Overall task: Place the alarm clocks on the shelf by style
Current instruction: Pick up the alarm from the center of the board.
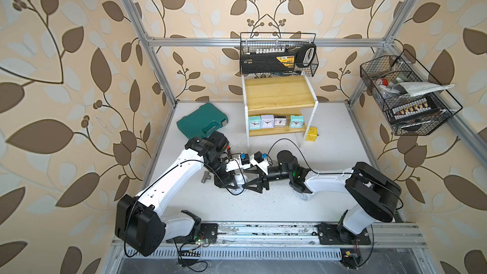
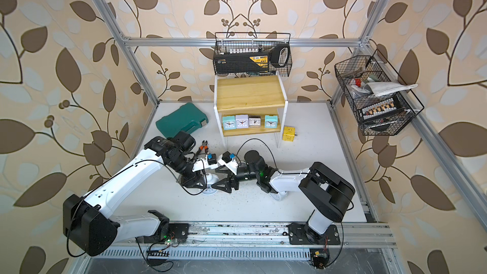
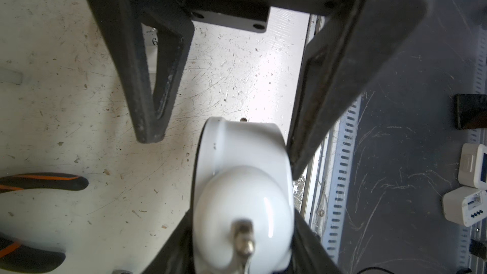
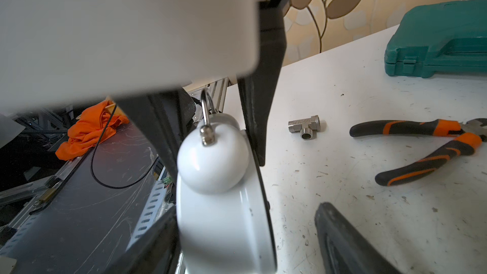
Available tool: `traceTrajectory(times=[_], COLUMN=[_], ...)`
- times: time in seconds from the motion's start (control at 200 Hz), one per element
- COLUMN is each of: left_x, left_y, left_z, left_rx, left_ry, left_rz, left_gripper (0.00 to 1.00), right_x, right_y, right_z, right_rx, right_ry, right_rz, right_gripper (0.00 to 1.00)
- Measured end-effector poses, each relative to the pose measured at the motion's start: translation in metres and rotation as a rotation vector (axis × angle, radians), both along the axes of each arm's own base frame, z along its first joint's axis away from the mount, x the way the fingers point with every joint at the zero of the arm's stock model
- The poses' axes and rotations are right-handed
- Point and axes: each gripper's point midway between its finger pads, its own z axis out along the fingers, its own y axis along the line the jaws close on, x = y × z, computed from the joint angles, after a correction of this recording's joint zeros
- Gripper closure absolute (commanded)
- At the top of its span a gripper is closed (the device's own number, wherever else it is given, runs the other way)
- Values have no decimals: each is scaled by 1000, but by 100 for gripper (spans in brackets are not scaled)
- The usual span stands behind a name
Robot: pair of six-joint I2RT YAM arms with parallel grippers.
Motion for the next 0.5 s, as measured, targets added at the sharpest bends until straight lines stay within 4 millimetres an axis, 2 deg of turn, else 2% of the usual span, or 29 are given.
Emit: traceTrajectory(times=[0.15,0.37,0.425,0.5], left_x=[0,2,3,2], left_y=[-3,-4,-4,-5], left_z=[6,8,8,9], left_rx=[-21,-32,-34,-39], left_ry=[-10,-24,-28,-21], left_rz=[-2,0,0,3], left_gripper=[68,66,60,46], right_x=[-1,-6,-7,-8], right_y=[0,0,0,-2], right_z=[0,4,6,6], right_rx=[5,20,27,33], right_ry=[4,13,7,0], right_rz=[9,41,51,67], right_gripper=[25,46,51,55])
